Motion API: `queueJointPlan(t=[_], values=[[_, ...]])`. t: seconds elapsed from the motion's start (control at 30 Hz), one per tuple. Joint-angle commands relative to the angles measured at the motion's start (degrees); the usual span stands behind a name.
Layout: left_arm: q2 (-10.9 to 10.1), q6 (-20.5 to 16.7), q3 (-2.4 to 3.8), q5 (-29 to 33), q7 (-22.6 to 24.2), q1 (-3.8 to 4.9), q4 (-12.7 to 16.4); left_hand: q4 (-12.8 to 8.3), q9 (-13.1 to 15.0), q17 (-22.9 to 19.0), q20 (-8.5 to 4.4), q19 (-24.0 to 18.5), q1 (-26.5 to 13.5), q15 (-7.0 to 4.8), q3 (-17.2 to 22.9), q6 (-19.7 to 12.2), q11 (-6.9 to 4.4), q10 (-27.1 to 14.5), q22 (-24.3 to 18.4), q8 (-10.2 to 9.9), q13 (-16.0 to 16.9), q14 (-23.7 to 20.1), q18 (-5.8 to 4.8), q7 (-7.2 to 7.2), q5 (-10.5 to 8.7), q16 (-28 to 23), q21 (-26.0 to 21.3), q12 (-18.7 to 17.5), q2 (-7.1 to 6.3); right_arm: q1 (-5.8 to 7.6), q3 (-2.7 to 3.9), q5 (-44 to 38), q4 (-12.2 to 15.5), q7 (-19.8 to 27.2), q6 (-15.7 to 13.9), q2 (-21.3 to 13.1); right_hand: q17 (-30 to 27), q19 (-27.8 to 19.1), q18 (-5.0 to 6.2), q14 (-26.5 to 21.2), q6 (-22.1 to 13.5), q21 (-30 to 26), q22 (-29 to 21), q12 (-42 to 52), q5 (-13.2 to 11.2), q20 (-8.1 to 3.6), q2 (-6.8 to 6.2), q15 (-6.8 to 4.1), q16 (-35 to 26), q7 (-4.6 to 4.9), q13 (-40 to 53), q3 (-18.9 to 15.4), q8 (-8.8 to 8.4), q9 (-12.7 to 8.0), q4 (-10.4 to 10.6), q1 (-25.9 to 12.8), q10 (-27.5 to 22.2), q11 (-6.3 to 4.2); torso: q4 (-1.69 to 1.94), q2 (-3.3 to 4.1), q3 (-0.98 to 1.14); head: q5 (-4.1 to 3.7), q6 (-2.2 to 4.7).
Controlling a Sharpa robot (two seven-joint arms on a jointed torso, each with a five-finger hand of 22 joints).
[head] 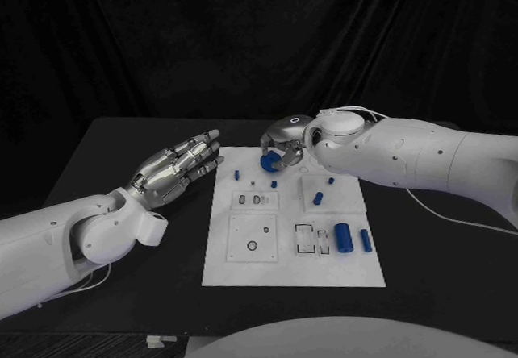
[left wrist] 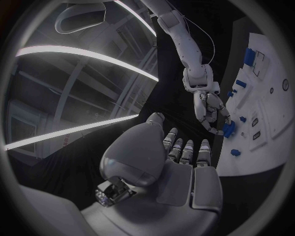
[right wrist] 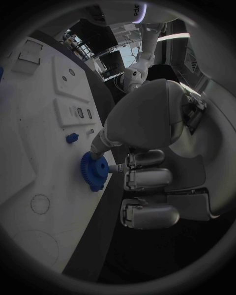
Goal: Assemble the parts on the task board
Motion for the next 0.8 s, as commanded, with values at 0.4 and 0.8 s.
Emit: queueJointPlan(t=[0.4, 0.8], values=[[0.4, 0.8, 0.06, 0.0, 0.6, -0.02, -0.2, -0.1, 0.0, -0.1, 0.43, 0.1, 0.5, 0.28, 0.4, -0.2, -0.07, 0.1, -0.1, 0.3, 0.1, 0.0, 0.31, 0.04, 0.27, -0.1, -0.2, 0.4, -0.11, -0.61, 0.04, -0.3, -1.0, 1.3, -0.1, 1.5, 15.1, 3.6, -0.7, 5.9, -1.0, -0.5, 13.6, 0.2, -1.5, 0.41, 0.13, 0.42, 0.2, 0.01, 15.1, 0.5, -1.41, 3.6, 0.0, -0.7, 6.1, 0.41, 0.09, 0.0, -0.06, -0.01, -0.01], [0.6, 1.1, 0.06, 0.0, 0.1, -0.02, -0.4, -0.1, 0.0, -0.1, 0.47, 0.1, 0.5, 0.34, 0.4, -0.2, -0.05, 0.1, -0.1, 0.3, 0.1, 0.0, 0.29, 0.05, 0.33, -0.1, -0.2, 0.3, -0.08, -0.65, 0.04, -0.3, -1.3, 0.3, -0.1, 1.3, 15.1, 2.5, -0.2, 5.9, -9.3, -2.4, 12.9, 0.2, -1.5, -0.67, 0.11, -0.81, 0.2, -1.67, 15.1, 2.6, -14.37, -4.8, -1.8, 0.4, 6.1, -1.06, -0.01, -0.03, -0.01, 0.0, -0.01]])
